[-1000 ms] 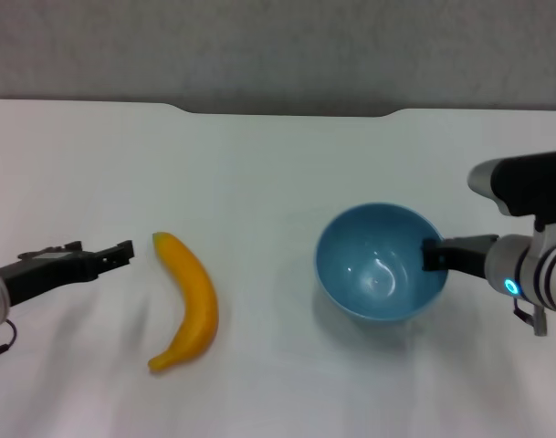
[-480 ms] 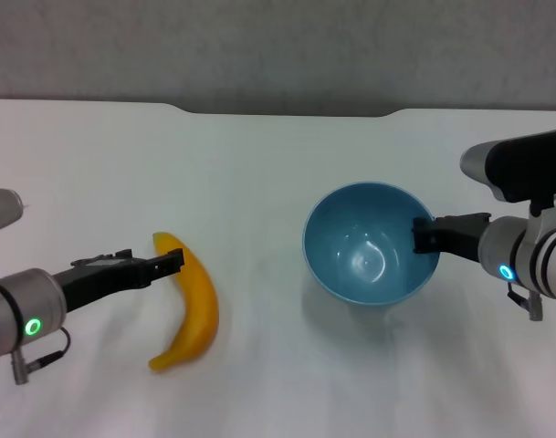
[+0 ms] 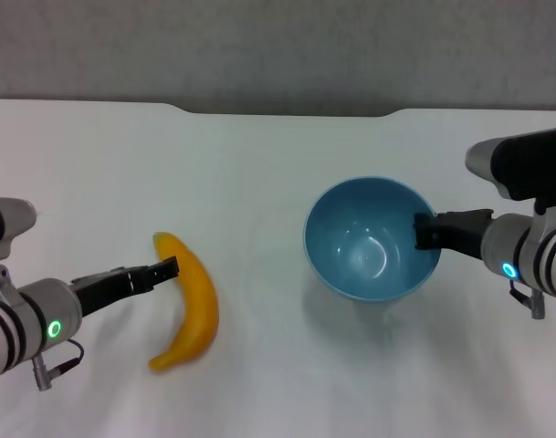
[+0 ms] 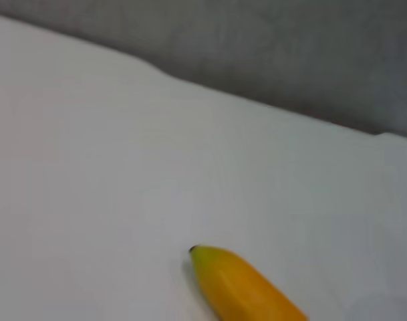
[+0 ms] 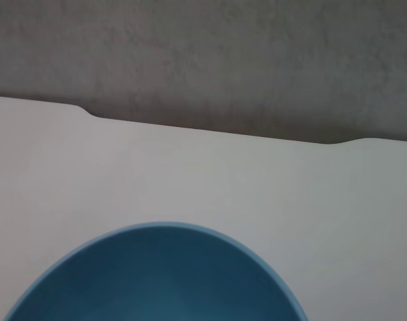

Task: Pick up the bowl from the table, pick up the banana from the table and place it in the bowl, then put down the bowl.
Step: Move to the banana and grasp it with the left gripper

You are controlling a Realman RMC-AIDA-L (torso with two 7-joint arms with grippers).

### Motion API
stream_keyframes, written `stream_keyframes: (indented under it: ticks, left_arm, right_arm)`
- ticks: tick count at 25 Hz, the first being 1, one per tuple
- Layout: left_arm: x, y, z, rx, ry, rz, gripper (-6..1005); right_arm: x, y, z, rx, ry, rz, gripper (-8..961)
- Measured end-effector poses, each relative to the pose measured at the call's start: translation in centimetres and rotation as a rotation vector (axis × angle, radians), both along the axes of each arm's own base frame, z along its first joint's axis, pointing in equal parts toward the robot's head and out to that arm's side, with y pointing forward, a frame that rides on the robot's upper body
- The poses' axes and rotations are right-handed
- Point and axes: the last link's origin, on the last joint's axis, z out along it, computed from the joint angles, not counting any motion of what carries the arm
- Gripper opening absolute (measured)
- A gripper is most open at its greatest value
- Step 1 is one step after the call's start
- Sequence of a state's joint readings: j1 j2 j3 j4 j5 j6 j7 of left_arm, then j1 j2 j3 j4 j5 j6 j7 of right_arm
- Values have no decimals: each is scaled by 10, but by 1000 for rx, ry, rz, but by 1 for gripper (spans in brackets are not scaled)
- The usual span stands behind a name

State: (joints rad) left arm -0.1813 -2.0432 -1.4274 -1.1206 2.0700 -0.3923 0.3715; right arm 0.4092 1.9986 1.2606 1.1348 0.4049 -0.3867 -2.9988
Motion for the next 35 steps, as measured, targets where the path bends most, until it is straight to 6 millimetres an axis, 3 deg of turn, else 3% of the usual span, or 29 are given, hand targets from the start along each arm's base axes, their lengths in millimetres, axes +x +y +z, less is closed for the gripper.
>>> stream_keyframes:
  ticks: [9,19,35]
  left_arm:
    - [7,6,-18,-139,63,55,904]
    - [26,6,-19,-167,35,26,901]
    - [25,16,-33,-187,15,62,896]
  right_arm:
    - [-2,1,8,15,-1,0,46]
    - [0,0,8,18,-16,1,49]
    - [-10,3,6,12,-17,30,55]
